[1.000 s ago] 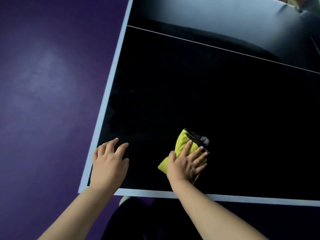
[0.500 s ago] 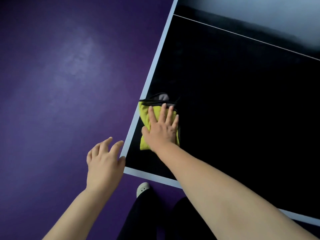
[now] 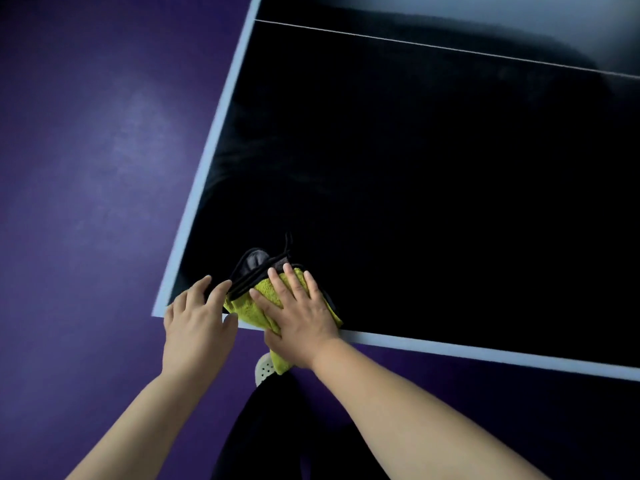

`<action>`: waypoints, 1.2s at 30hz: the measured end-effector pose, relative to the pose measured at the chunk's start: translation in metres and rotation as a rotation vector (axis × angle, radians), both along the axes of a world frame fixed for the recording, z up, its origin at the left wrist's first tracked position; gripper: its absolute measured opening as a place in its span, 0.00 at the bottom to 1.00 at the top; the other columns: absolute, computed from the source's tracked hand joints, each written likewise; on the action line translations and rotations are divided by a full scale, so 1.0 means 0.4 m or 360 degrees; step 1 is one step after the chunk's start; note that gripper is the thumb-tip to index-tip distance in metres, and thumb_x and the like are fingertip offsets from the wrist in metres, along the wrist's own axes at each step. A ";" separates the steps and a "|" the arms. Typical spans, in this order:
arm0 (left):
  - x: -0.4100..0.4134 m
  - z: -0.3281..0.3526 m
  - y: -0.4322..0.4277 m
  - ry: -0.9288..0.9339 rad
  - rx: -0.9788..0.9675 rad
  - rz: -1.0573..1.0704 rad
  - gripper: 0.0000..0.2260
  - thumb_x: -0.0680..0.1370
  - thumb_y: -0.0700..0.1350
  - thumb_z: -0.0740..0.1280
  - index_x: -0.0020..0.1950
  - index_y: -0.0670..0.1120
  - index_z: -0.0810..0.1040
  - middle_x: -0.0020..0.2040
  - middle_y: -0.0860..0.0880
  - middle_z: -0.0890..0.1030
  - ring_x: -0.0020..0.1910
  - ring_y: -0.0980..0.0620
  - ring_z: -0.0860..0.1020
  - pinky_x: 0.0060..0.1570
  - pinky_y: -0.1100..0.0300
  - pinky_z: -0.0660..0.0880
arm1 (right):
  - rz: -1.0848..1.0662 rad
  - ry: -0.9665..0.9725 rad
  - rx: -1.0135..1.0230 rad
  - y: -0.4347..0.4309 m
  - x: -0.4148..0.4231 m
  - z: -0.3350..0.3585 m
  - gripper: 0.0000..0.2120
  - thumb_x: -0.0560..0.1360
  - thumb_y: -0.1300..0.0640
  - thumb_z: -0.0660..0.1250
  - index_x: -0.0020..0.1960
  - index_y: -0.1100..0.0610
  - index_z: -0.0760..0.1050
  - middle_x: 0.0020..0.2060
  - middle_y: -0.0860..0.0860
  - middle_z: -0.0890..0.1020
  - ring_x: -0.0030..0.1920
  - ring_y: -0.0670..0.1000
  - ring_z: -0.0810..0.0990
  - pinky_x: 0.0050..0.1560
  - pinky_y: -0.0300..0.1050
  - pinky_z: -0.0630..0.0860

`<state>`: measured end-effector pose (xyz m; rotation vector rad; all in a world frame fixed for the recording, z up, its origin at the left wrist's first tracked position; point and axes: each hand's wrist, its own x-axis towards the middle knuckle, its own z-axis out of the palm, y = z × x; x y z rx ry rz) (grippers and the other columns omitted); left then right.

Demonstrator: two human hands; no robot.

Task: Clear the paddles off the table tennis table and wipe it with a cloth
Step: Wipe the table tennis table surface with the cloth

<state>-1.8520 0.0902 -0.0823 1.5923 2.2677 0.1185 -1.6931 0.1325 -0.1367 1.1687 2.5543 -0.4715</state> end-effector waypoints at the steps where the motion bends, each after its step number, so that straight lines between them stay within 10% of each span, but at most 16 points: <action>1: 0.054 0.004 -0.004 -0.0022 -0.0006 -0.0026 0.23 0.74 0.43 0.69 0.69 0.47 0.72 0.70 0.43 0.68 0.68 0.39 0.64 0.67 0.44 0.58 | -0.0027 0.0006 -0.0004 -0.010 0.062 0.002 0.33 0.80 0.41 0.51 0.78 0.42 0.36 0.78 0.54 0.34 0.75 0.58 0.27 0.73 0.61 0.29; 18: 1.015 0.018 0.015 -0.0256 0.0047 -0.0622 0.22 0.72 0.42 0.70 0.67 0.47 0.74 0.68 0.44 0.71 0.67 0.40 0.67 0.66 0.44 0.61 | -0.0519 -0.0119 0.0115 -0.083 1.101 0.018 0.34 0.73 0.39 0.40 0.77 0.39 0.34 0.74 0.50 0.30 0.76 0.55 0.29 0.74 0.58 0.30; 36: 1.218 0.023 0.426 -0.0243 -0.0013 -0.0670 0.23 0.76 0.47 0.66 0.71 0.50 0.69 0.72 0.46 0.66 0.71 0.44 0.62 0.69 0.48 0.57 | -0.0573 -0.0238 0.0017 0.366 1.379 0.040 0.35 0.76 0.35 0.47 0.76 0.38 0.32 0.73 0.48 0.27 0.74 0.54 0.25 0.74 0.58 0.30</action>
